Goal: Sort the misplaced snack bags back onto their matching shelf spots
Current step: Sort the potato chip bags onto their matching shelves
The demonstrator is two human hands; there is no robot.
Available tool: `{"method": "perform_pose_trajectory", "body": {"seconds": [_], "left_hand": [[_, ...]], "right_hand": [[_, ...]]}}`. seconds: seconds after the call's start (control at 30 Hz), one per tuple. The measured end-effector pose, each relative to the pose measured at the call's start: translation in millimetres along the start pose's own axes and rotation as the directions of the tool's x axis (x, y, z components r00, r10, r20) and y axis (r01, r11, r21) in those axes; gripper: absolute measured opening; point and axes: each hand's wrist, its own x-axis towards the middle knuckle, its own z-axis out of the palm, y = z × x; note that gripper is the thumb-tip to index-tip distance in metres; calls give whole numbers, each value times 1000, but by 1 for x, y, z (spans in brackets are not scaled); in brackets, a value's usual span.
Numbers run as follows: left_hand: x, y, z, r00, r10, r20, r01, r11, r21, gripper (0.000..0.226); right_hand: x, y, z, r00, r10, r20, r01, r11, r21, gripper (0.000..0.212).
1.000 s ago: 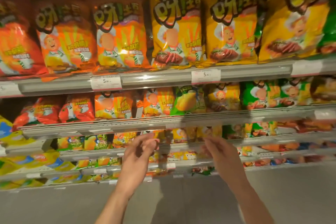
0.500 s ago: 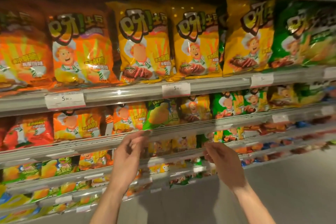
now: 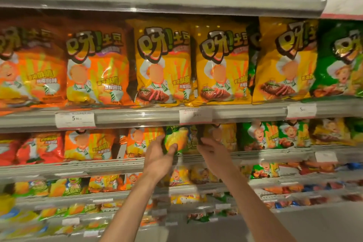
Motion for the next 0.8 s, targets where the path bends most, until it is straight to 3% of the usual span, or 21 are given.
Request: {"method": "perform_pose_trajectory", "body": {"seconds": [0.13, 0.3, 0.33, 0.43, 0.6, 0.7, 0.8], "left_hand": [[8, 6, 10, 996, -5, -86, 16, 993, 118, 66], [12, 11, 15, 983, 39, -180, -18, 993, 119, 63], [13, 10, 15, 981, 35, -192, -14, 994, 110, 64], [22, -6, 20, 975, 31, -219, -12, 996, 87, 73], [23, 13, 14, 965, 58, -256, -42, 997, 68, 43], [20, 15, 8, 972, 23, -235, -28, 999, -17, 42], [11, 13, 2, 981, -25, -194, -5, 988, -152, 35]], "right_hand": [[26, 12, 5, 996, -31, 80, 40, 993, -113, 55], [52, 39, 8, 988, -33, 150, 47, 995, -87, 60], [52, 37, 7, 987, -29, 161, 39, 997, -64, 55], [47, 24, 0, 989, -30, 147, 36, 999, -40, 10], [43, 12, -8, 987, -45, 152, 23, 990, 143, 22], [44, 9, -9, 993, -73, 91, 54, 979, 197, 13], [43, 10, -7, 992, -83, 93, 62, 976, 209, 17]]}}
